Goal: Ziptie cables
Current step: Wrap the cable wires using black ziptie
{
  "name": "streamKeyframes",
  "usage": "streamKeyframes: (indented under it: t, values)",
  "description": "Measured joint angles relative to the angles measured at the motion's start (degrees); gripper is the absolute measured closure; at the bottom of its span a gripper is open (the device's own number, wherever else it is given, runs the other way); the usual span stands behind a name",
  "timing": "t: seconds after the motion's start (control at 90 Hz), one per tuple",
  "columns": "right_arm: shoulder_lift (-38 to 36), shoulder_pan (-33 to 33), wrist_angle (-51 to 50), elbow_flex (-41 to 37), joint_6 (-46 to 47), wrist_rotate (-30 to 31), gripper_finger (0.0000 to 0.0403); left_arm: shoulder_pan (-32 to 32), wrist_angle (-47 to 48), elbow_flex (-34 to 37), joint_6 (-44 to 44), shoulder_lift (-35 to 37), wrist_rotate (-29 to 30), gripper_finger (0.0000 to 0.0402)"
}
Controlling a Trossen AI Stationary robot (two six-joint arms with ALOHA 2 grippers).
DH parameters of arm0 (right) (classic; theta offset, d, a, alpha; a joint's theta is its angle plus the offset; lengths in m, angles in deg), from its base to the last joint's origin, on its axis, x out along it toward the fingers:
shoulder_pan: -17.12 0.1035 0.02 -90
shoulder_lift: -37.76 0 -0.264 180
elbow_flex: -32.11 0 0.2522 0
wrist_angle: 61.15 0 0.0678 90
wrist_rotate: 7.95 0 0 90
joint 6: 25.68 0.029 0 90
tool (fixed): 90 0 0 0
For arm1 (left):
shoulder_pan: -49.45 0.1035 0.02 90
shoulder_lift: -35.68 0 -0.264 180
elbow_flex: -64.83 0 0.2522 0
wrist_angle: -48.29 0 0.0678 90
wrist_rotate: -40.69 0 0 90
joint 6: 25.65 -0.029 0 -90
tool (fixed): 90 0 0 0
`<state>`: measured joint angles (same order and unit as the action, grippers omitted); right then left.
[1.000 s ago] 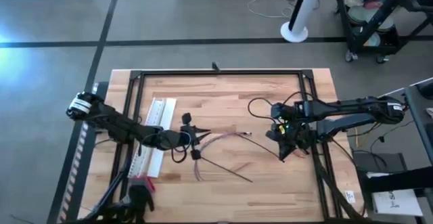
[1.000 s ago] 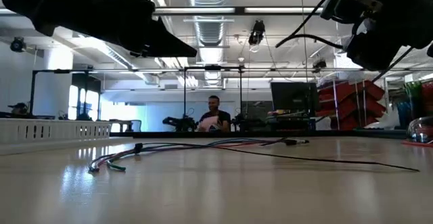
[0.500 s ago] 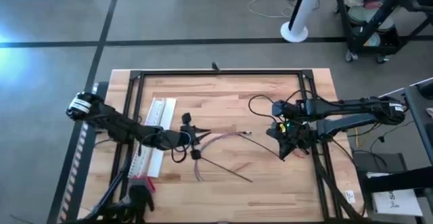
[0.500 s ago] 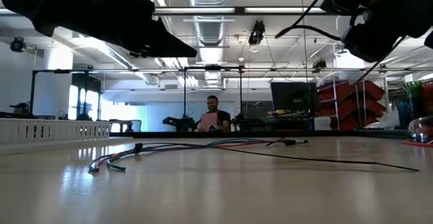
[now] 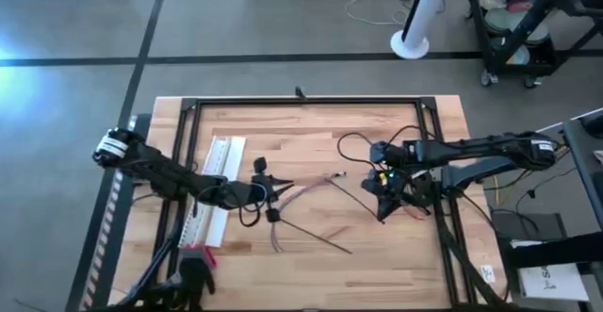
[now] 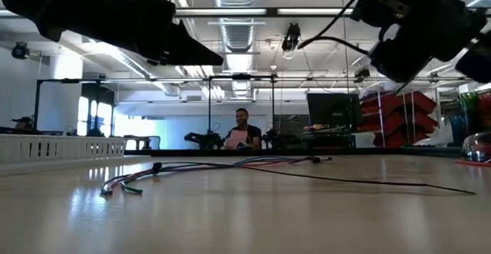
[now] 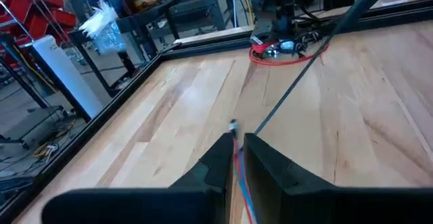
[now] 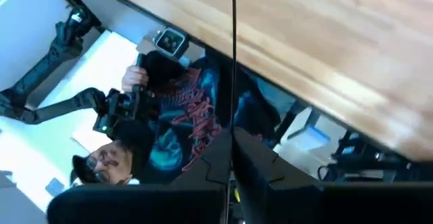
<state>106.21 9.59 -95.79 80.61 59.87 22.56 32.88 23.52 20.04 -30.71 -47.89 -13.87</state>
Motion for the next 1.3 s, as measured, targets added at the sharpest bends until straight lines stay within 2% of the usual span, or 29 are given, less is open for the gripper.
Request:
streamKeyframes:
  t: [0.222, 0.311, 0.367, 0.478, 0.622, 0.711, 0.822, 0.944, 1.078, 1.222, 1.3]
  values:
    - [9.2, 0.0, 15.1, 0.0, -4.6, 0.1, 0.0403, 0.0, 0.0, 0.0, 1.1, 0.0, 0.2, 0.0380]
    - [12.9, 0.0, 21.9, 0.0, -8.0, 1.1, 0.0403, 0.1, 0.0, 0.0, 1.8, 0.0, 2.7, 0.0380]
    - [15.0, 0.0, 24.4, 0.0, -11.4, 3.5, 0.0403, 0.2, 0.0, 0.0, 2.9, 0.0, 4.3, 0.0380]
    - [19.9, 0.0, 28.3, 0.0, -19.8, 9.7, 0.0403, 1.0, 1.0, 0.1, 7.1, 0.0, 3.8, 0.0380]
    - [25.5, 0.0, 30.8, 0.0, -27.6, 17.0, 0.0403, 4.3, 4.3, 0.1, 18.5, -0.8, -0.6, 0.0380]
    - [27.2, 0.1, 31.4, 0.1, -31.0, 22.1, 0.0403, 7.3, 7.2, 0.1, 27.4, -3.4, -2.3, 0.0380]
    - [27.8, 0.2, 31.6, 0.1, -34.0, 24.0, 0.0403, 10.5, 6.8, 0.1, 30.2, -8.6, -4.4, 0.0380]
    - [27.1, 0.1, 32.7, 0.0, -35.0, 25.0, 0.0403, 11.2, -0.3, -1.4, 21.3, -14.4, -7.1, 0.0380]
    - [26.6, -0.4, 35.1, 0.1, -38.2, 31.0, 0.0403, 10.2, -5.9, -5.9, 6.0, -18.4, -8.0, 0.0376]
    - [26.4, -1.0, 34.4, 0.1, -37.2, 29.2, 0.0403, 10.1, 1.0, -13.2, -4.0, -20.1, -16.0, 0.0360]
    - [25.9, -1.3, 34.1, 0.1, -36.4, 27.8, 0.0403, 10.1, 9.4, -17.1, -6.9, -21.5, -16.9, 0.0348]
